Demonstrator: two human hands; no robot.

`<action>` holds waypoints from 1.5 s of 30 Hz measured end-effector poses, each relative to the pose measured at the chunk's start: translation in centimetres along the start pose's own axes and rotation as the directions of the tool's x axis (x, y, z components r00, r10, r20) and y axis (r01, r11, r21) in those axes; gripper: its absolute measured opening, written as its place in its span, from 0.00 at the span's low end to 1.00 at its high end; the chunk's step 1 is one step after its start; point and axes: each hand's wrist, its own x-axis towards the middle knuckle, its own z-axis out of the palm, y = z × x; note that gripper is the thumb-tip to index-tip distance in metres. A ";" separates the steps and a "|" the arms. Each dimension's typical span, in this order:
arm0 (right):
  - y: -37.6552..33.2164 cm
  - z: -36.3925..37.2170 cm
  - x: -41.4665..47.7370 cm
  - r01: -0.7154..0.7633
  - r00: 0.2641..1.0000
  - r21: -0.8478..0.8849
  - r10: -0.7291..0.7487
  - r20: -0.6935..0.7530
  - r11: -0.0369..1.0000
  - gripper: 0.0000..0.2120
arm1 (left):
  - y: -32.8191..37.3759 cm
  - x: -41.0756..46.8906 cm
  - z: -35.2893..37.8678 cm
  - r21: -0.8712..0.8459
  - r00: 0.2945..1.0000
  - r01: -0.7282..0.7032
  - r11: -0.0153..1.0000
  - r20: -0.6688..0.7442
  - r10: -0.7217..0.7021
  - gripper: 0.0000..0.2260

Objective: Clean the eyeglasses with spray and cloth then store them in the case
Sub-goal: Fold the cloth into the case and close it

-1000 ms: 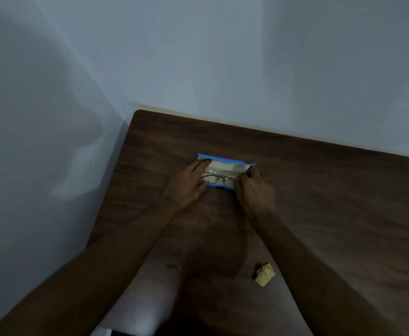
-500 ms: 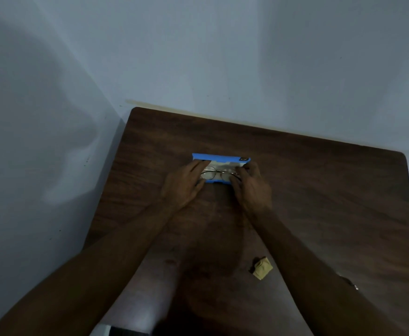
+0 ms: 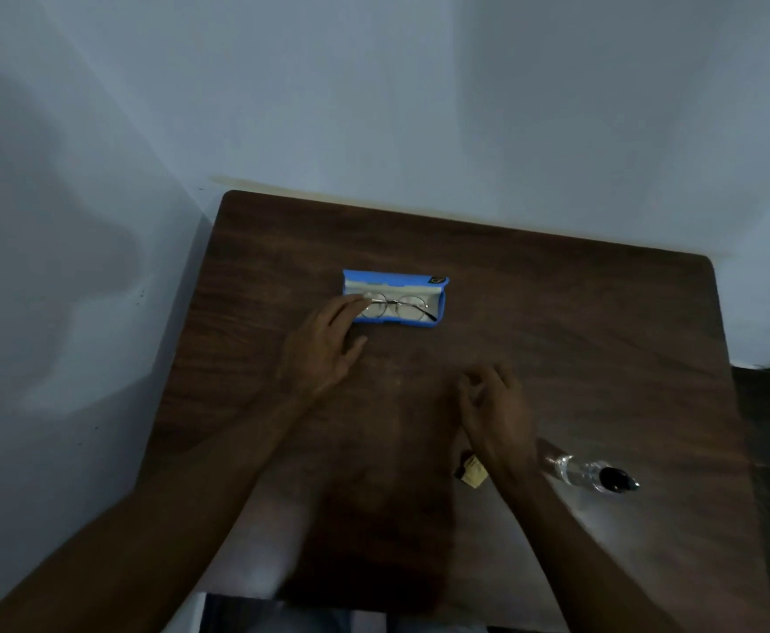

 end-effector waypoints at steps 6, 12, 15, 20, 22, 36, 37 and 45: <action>3.7 -0.1 -7.7 -0.083 0.991 -0.148 0.097 0.089 0.986 0.09 | 3.9 -6.1 2.2 -0.210 0.982 0.170 0.963 0.119 -0.147 0.23; 3.9 0.8 -10.3 -0.168 0.978 -0.112 0.180 0.104 0.979 0.14 | 9.0 -11.9 4.8 -0.508 0.924 0.382 0.772 0.235 -0.302 0.18; 3.5 0.4 -10.7 -0.205 0.978 0.053 0.203 0.051 0.977 0.09 | 11.1 -12.7 5.0 -0.596 0.859 0.511 0.619 0.345 -0.378 0.14; 0.1 -1.5 -11.3 -0.224 0.964 0.552 0.264 0.006 0.803 0.12 | 13.5 -11.6 3.2 -0.656 0.725 0.688 0.312 0.593 -0.350 0.15; -1.2 -2.4 -11.6 -0.169 0.976 0.691 0.216 0.019 0.703 0.10 | 14.0 -11.0 2.1 -0.626 0.664 0.747 0.225 0.684 -0.301 0.20; -3.9 -2.3 -12.2 -0.326 0.930 0.891 0.279 0.241 0.316 0.09 | 14.7 -11.6 -1.6 -0.751 0.807 0.569 0.335 0.431 -0.405 0.07; -4.1 -1.8 -12.1 -0.334 0.927 0.868 0.293 0.233 0.368 0.12 | 14.7 -11.7 -1.7 -0.742 0.820 0.553 0.378 0.405 -0.406 0.07; -4.2 0.5 -11.1 -0.307 0.926 0.829 0.349 0.145 0.468 0.03 | 13.6 -12.2 -1.4 -0.723 0.824 0.530 0.444 0.316 -0.470 0.07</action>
